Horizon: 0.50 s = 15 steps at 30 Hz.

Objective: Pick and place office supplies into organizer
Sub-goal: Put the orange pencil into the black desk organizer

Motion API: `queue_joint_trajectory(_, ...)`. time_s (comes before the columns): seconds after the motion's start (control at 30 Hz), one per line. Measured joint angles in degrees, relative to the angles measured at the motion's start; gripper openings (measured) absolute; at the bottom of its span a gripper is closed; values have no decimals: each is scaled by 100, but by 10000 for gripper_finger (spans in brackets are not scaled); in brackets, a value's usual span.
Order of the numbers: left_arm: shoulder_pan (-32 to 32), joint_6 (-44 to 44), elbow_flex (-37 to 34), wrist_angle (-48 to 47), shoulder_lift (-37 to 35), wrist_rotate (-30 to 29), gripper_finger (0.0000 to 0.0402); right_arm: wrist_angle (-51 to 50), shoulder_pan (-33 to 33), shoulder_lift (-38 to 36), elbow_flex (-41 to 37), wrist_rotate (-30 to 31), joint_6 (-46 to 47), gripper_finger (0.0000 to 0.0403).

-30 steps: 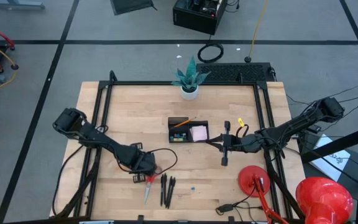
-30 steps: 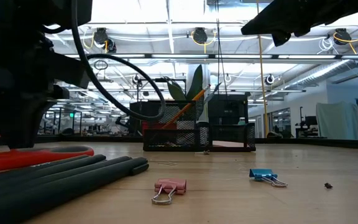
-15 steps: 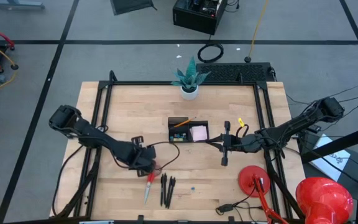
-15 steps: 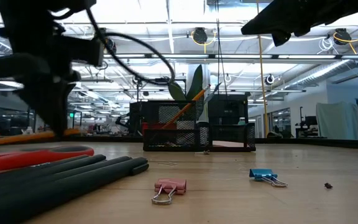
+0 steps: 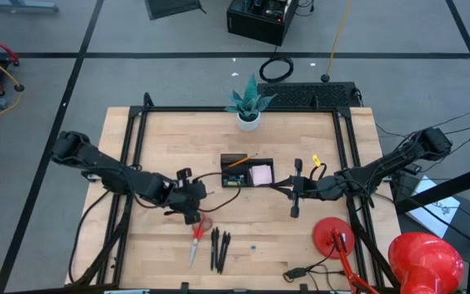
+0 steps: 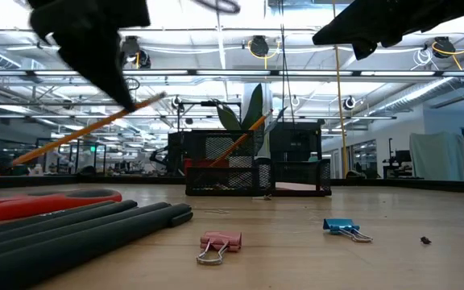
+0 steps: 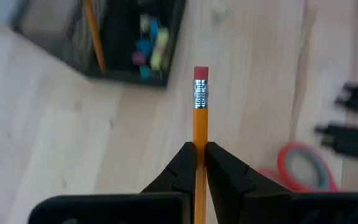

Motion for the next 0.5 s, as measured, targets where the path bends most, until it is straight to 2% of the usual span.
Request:
queue_joint_trajectory(0.17,136,744,0,796,-238,-247,30,2,0,0,0,2,-21,4)
queue_joint_trajectory(0.5,440,2722,7,3187,-271,-496,30,2,0,0,0,7,-22,4)
